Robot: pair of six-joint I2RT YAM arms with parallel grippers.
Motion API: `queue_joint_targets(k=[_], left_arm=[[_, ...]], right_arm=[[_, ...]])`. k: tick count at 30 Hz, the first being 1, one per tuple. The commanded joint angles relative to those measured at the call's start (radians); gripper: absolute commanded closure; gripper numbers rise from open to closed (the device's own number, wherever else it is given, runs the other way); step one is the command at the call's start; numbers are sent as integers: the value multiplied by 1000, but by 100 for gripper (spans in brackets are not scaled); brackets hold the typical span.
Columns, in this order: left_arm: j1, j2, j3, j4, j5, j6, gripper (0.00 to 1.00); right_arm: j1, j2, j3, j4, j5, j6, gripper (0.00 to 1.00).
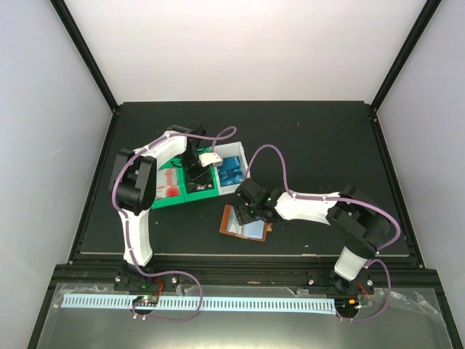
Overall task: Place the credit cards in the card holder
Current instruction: Pick up the credit card from the storage box.
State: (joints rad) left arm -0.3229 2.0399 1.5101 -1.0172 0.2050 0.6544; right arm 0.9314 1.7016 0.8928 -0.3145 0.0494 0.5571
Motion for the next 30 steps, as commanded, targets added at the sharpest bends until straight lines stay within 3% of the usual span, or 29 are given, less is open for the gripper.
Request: queue_joint_targets(k=[1, 15, 26, 30], left_arm=[[-7, -57, 9, -80, 61, 2, 75], [-34, -138, -53, -109, 125, -33, 74], [-46, -176, -94, -101, 184, -31, 61], [-47, -166, -112, -60, 130, -48, 53]], right_arm=[[9, 78, -43, -108, -79, 33, 24], [9, 87, -22, -98, -87, 59, 25], [9, 89, -37, -85, -91, 64, 25], [9, 89, -40, -82, -92, 66, 25]])
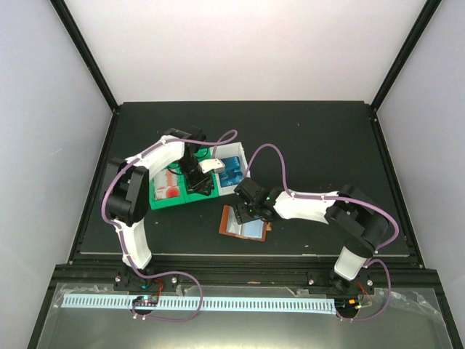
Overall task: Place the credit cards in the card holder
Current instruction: Pick up the credit card from the storage box.
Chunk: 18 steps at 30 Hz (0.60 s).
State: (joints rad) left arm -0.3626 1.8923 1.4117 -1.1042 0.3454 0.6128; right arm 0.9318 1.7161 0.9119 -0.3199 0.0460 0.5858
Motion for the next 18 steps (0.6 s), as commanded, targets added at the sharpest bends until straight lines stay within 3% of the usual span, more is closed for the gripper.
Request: queue_joint_targets(k=[1, 9, 18], left_arm=[[-8, -17, -16, 38, -16, -7, 52], [-9, 22, -23, 52, -54, -12, 50], [-9, -8, -24, 7, 15, -4, 57]], right_arm=[[8, 75, -60, -75, -89, 37, 25], [9, 77, -62, -71, -92, 42, 25], [10, 71, -58, -92, -60, 40, 25]])
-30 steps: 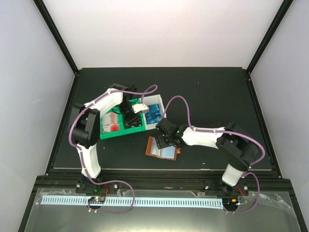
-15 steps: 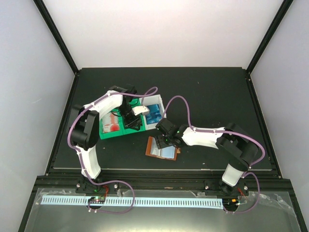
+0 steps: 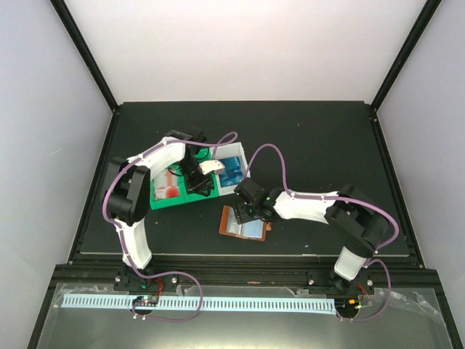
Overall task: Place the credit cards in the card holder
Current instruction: Pick up the credit card from the storage box.
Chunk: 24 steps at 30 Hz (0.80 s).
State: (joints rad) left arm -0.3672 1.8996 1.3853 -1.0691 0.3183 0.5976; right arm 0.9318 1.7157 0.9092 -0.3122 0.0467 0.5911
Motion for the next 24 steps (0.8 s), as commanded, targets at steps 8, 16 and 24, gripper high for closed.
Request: queue_joint_targets(k=[8, 16, 24], left_arm=[[-4, -49, -4, -39, 42, 17, 59], [-3, -77, -24, -30, 42, 24, 68], [-3, -89, -28, -23, 37, 26, 72]], right_arm=[[10, 70, -53, -98, -61, 36, 25], [10, 74, -48, -103, -60, 30, 25], [10, 74, -47, -103, -59, 32, 25]])
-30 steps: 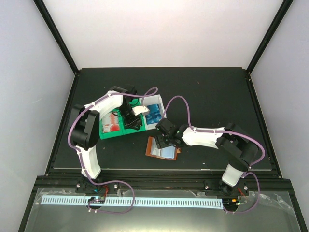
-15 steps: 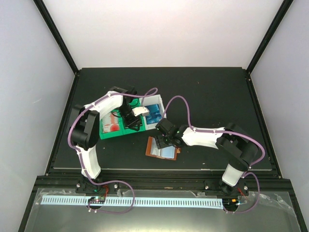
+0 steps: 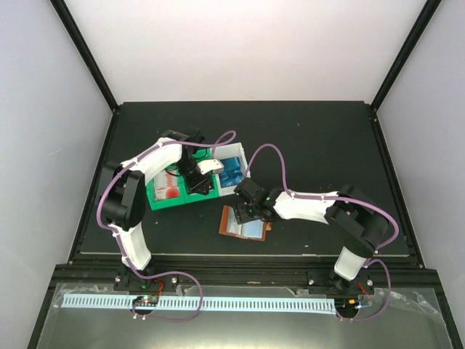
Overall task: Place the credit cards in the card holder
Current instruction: Pick up the credit card from the storage box.
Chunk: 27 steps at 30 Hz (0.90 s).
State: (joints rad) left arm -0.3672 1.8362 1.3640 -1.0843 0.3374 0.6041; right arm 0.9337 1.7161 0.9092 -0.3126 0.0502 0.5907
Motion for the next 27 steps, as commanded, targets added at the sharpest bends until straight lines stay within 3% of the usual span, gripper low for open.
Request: queue_joint_targets(k=[1, 4, 8, 16, 27], left_arm=[[-3, -21, -8, -3, 13, 18, 67], [-3, 3, -5, 15, -13, 2, 55], [-2, 35, -8, 51, -56, -12, 47], [-4, 69, -22, 45, -61, -13, 46], [-4, 10, -23, 6, 11, 16, 56]], right_arm=[[8, 74, -48, -103, -61, 32, 25], [8, 74, -53, -100, -61, 34, 25], [8, 79, -56, -95, -67, 35, 25], [8, 85, -49, -92, -72, 34, 25], [8, 85, -51, -95, -69, 26, 25]])
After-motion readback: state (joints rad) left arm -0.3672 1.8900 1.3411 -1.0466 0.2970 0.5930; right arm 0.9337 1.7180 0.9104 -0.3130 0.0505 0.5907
